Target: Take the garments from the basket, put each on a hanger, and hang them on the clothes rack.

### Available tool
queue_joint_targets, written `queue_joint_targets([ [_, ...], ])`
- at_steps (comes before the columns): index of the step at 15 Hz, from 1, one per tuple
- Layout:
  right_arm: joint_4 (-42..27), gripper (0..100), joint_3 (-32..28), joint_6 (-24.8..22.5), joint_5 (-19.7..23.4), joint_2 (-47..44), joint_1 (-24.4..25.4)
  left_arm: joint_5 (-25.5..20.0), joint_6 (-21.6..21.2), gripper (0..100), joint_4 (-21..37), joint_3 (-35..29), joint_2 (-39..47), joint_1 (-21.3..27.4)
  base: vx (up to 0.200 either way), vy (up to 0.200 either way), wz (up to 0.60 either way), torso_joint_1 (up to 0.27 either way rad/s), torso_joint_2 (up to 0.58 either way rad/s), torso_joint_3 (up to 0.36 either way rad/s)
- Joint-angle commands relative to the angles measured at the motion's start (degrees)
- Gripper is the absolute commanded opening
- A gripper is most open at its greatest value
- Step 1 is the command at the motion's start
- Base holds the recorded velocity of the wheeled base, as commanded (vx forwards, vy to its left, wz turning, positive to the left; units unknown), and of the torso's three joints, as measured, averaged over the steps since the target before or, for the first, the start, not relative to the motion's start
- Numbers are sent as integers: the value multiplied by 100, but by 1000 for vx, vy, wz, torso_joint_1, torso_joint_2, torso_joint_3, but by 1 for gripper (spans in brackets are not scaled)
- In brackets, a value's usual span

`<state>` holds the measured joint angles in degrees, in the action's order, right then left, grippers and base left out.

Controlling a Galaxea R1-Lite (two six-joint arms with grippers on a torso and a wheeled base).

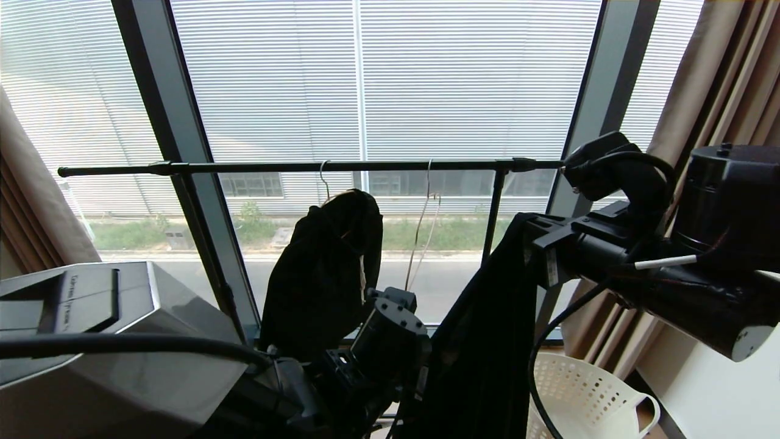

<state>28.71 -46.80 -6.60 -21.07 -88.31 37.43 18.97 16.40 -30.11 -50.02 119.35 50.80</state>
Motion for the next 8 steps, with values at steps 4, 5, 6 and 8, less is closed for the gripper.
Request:
queue_joint_targets([
  [4, 328, 0, -101, 0, 6, -538, -368, 2, -5, 100, -4, 221, -430, 202, 0, 0, 0, 0, 0, 0],
  [5, 328, 0, -154, 0, 6, -591, -429, 2, 4, 100, -4, 273, -456, 211, 0, 0, 0, 0, 0, 0],
  [6, 328, 0, -189, 0, 15, -600, -508, 2, 4, 100, -4, 326, -482, 220, 0, 0, 0, 0, 0, 0],
  [8, 328, 0, -216, 0, 15, -600, -587, 2, 4, 100, -12, 361, -500, 220, 0, 0, 0, 0, 0, 0],
])
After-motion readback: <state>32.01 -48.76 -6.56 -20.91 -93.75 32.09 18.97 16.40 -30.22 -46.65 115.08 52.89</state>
